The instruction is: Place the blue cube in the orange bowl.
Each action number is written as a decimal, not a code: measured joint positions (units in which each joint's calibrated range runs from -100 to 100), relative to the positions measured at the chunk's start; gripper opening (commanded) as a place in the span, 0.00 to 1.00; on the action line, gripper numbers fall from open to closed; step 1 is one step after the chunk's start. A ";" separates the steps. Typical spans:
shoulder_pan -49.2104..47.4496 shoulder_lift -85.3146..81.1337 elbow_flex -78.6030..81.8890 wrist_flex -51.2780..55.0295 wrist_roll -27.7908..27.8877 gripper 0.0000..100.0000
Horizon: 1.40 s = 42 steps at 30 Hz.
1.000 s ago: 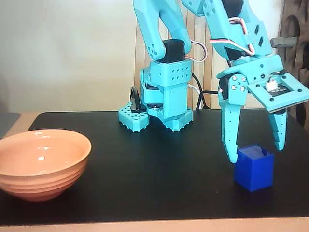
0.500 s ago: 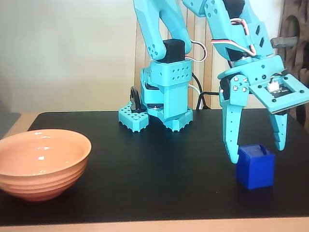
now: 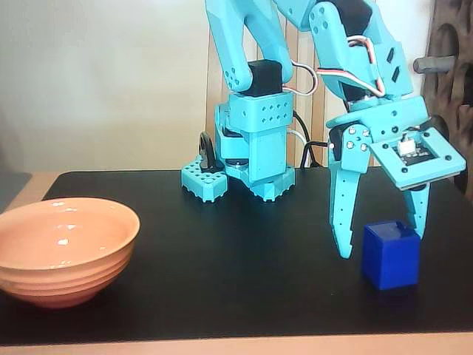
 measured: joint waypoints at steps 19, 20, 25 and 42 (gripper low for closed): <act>0.38 1.44 0.00 -0.09 0.00 0.16; 0.38 1.44 0.00 -0.09 0.00 0.15; 0.38 1.44 0.00 -0.09 0.00 0.12; 0.66 1.44 0.00 -0.09 0.00 0.14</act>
